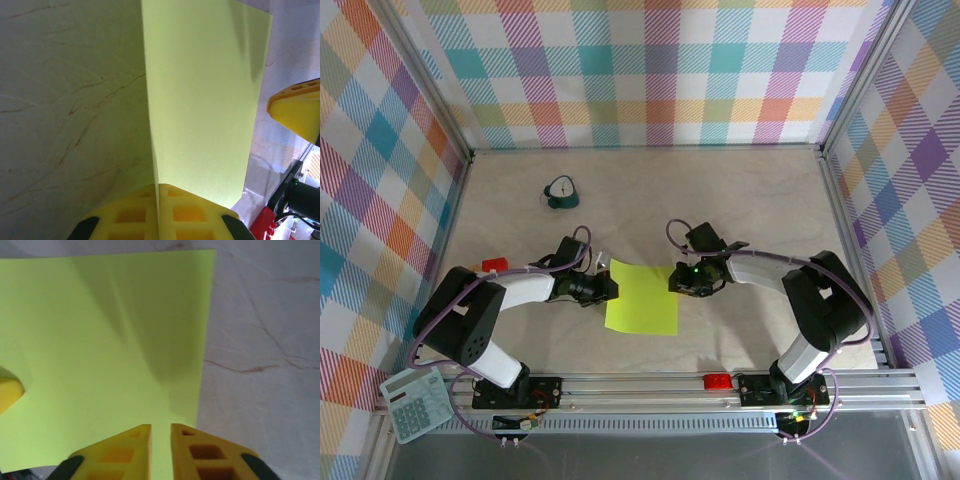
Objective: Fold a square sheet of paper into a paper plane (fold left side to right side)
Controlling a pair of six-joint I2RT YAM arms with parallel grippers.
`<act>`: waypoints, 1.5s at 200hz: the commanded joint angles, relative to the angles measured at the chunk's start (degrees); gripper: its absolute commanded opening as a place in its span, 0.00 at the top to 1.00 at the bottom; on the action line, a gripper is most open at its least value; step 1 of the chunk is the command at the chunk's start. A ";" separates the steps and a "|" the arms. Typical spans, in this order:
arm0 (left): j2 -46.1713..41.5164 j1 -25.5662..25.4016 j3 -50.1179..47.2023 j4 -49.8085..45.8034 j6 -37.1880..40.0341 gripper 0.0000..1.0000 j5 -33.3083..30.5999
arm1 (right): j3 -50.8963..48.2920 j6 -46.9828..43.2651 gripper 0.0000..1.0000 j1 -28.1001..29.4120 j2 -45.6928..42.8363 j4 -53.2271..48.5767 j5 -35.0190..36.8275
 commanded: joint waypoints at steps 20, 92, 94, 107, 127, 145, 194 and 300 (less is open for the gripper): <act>-2.65 -0.90 1.19 -2.19 0.06 1.00 -0.65 | -1.45 0.42 0.94 0.63 1.69 -0.86 1.77; -7.04 -1.85 3.50 -5.08 -0.51 0.75 0.80 | -1.22 -0.04 1.00 1.32 4.25 -2.31 3.30; -7.13 -1.90 3.54 -5.09 -0.48 0.74 0.87 | -1.21 -0.04 1.00 1.41 4.25 -2.27 3.35; -7.61 -2.30 4.03 -5.05 -1.03 0.68 1.33 | -1.04 -0.10 1.00 1.44 4.44 -2.49 3.53; -8.15 -3.15 4.67 -4.43 -2.07 0.60 1.50 | -0.86 -0.08 1.00 1.53 4.65 -2.74 3.92; -8.26 -4.07 5.05 -2.60 -3.72 0.52 1.93 | -0.86 -0.14 1.00 1.62 4.74 -2.97 4.00; -5.87 -7.14 6.47 3.34 -6.90 0.40 3.25 | -1.03 -0.03 1.00 1.85 5.02 -2.68 4.05; 4.33 -11.83 9.27 9.26 -9.17 0.47 1.45 | -1.92 0.67 1.00 1.88 4.20 -0.79 2.77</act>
